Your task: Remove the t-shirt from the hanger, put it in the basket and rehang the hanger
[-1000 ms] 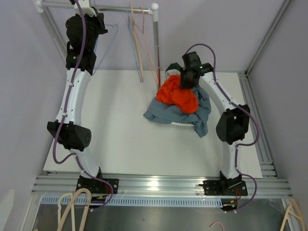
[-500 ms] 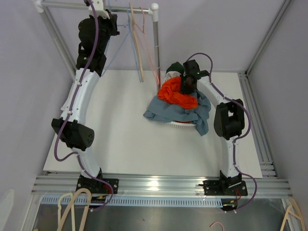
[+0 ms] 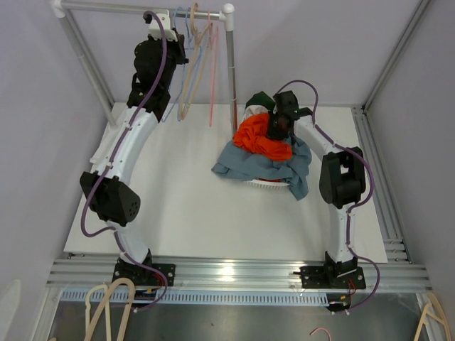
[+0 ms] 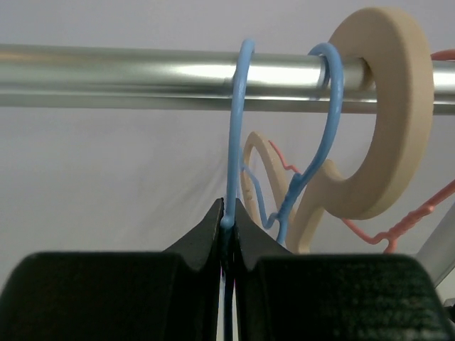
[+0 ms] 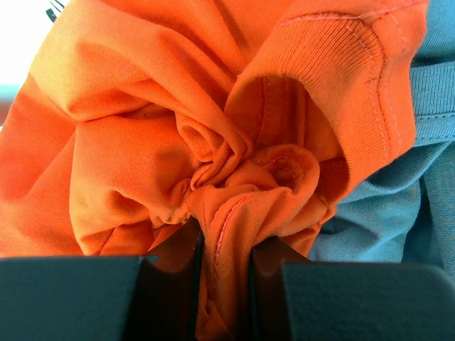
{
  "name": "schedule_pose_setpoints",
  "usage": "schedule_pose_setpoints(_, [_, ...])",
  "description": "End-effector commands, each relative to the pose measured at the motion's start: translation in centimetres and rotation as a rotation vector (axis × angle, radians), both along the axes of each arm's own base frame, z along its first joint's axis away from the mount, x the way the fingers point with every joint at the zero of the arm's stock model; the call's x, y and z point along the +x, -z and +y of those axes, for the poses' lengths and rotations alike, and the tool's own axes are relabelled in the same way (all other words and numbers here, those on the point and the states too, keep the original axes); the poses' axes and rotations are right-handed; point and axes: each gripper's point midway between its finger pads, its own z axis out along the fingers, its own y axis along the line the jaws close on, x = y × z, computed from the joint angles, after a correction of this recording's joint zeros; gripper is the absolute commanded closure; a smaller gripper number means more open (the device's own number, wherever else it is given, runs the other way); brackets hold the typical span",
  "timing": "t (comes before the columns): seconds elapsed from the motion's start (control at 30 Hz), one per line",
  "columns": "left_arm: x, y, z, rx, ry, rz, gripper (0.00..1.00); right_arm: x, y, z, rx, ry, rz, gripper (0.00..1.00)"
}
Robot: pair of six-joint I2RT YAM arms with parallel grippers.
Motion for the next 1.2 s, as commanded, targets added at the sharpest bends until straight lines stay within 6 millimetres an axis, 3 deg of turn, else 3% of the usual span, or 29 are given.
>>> schedule_pose_setpoints(0.0, [-1.8,-2.9,1.6,-0.02,-0.052,-0.064,0.89,-5.2,7.7,-1.4,-0.103,-0.02,0.266,0.96])
schedule_pose_setpoints(0.07, [-1.9,-3.1,1.7,-0.019,-0.058,-0.069,0.84,-4.9,7.0,-1.6,-0.108,-0.012,0.245,0.96])
schedule_pose_setpoints(0.1, [-2.1,-3.3,1.8,-0.015,-0.06,-0.073,0.74,-4.7,6.2,-1.5,-0.102,-0.01,0.228,0.95])
schedule_pose_setpoints(0.17, [-2.2,-3.5,1.8,-0.015,-0.059,-0.079,0.64,-4.3,5.4,-1.4,-0.095,-0.008,0.207,0.92])
schedule_pose_setpoints(0.3, [-2.9,-4.9,2.1,-0.014,-0.065,-0.109,0.5,-3.6,3.6,-1.3,-0.087,0.001,0.168,0.84])
schedule_pose_setpoints(0.33, [-3.3,-6.0,2.3,-0.022,-0.068,-0.129,0.47,-3.5,3.1,-1.3,-0.085,0.001,0.162,0.84])
schedule_pose_setpoints(0.4, [-3.4,-6.5,2.5,-0.025,-0.075,-0.127,0.34,-3.3,2.3,-1.1,-0.078,0.0,0.143,0.75])
schedule_pose_setpoints(0.43, [-4.0,-8.1,2.6,-0.028,-0.076,-0.157,0.28,-3.1,1.4,-1.1,-0.072,0.003,0.12,0.72])
schedule_pose_setpoints(0.53, [-5.1,-10.1,3.2,-0.013,-0.089,-0.191,0.01,-2.5,-1.0,-0.7,-0.049,0.003,0.053,0.62])
schedule_pose_setpoints(0.73, [-7.6,-12.8,4.3,-0.028,-0.115,-0.242,0.0,-1.5,-4.0,-0.9,-0.057,0.037,-0.033,0.58])
schedule_pose_setpoints(0.93, [-11.4,-15.6,5.8,-0.066,-0.139,-0.294,0.0,-1.0,-7.0,-1.0,-0.063,0.041,-0.094,0.57])
schedule_pose_setpoints(1.03, [-14.0,-17.5,6.6,-0.097,-0.138,-0.324,0.01,-0.8,-9.8,-0.6,-0.05,0.036,-0.141,0.54])
schedule_pose_setpoints(1.17, [-16.4,-17.6,7.2,-0.101,-0.146,-0.296,0.01,-0.4,-14.6,-0.5,-0.047,0.04,-0.222,0.51])
